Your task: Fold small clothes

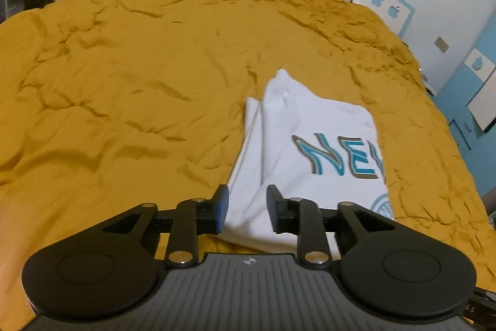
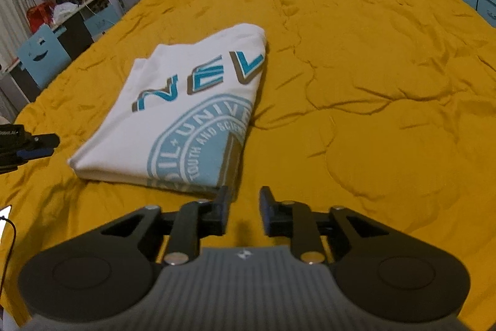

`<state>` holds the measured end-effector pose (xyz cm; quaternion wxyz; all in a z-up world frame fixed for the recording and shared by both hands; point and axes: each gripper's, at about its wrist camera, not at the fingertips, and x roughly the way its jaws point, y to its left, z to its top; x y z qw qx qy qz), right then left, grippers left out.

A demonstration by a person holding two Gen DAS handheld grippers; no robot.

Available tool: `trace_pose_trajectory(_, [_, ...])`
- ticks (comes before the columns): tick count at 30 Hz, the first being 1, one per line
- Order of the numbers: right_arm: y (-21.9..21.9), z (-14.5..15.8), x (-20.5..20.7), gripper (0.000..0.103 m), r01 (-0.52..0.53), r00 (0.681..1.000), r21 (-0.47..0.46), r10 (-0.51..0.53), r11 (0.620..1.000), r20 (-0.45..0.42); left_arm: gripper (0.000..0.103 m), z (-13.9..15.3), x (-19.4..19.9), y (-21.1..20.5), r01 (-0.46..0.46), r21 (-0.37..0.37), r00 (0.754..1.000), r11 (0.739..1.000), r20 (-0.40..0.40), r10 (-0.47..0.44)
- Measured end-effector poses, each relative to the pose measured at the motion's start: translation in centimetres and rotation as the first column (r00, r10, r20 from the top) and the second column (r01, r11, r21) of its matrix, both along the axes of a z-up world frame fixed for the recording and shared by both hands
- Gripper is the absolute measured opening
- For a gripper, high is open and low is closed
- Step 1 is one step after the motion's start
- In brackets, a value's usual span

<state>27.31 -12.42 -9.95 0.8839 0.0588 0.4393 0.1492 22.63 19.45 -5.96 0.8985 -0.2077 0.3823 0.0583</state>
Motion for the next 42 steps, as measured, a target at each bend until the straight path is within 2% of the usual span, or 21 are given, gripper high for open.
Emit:
trace_pose_trajectory(2, [0.1,0.1,0.3,0.024,-0.003,1.000,0.010,0.003,1.000,0.003,0.046,-0.1,0.6,0.0,0.017,-0.008,1.000,1.000,0.015,-0.017])
trace_pose_trajectory(4, [0.1,0.1,0.7,0.030,-0.005,1.000,0.025,0.005,1.000,0.004,0.060,-0.3,1.2,-0.2,0.029,-0.015,0.999,0.999,0.025,-0.029])
trace_pose_trajectory(8, [0.4,-0.2,2.0,0.041,0.003,1.000,0.046,-0.003,0.999,0.000,0.066,-0.5,2.2,-0.2,0.040,-0.026,0.998,0.999,0.046,-0.039])
trace_pose_trajectory(10, [0.5,-0.4,2.8,0.043,0.010,1.000,0.059,-0.010,0.998,-0.002,0.075,-0.8,2.8,-0.1,0.044,-0.027,0.997,0.999,0.057,-0.042])
trace_pose_trajectory(16, [1.0,-0.9,6.1,0.053,0.029,1.000,0.090,-0.028,0.996,-0.009,0.076,-2.3,5.2,1.0,0.048,-0.067,0.997,0.997,0.066,-0.044])
trace_pose_trajectory(24, [1.4,-1.9,10.7,0.058,0.049,0.998,0.172,-0.044,0.984,-0.036,0.077,-5.6,8.5,4.2,0.062,-0.226,0.998,0.972,0.034,-0.056])
trace_pose_trajectory(27, [1.3,-2.6,12.4,0.058,0.067,0.997,0.207,-0.056,0.976,-0.059,0.077,-6.5,9.3,5.2,0.050,-0.248,0.999,0.968,0.031,-0.044])
trace_pose_trajectory(33, [1.4,-4.7,15.2,0.058,0.102,0.990,0.290,-0.068,0.952,-0.124,0.077,-8.3,11.1,6.6,0.089,-0.354,0.996,0.931,0.049,-0.077])
trace_pose_trajectory(38, [1.5,-6.3,17.4,0.058,0.113,0.987,0.351,-0.063,0.929,-0.150,0.077,-9.8,13.4,7.6,0.129,-0.441,0.991,0.888,0.073,-0.108])
trace_pose_trajectory(42, [1.2,-7.3,19.1,0.058,0.134,0.983,0.414,-0.067,0.900,-0.171,0.077,-10.6,15.3,7.6,0.148,-0.471,0.989,0.870,0.076,-0.127])
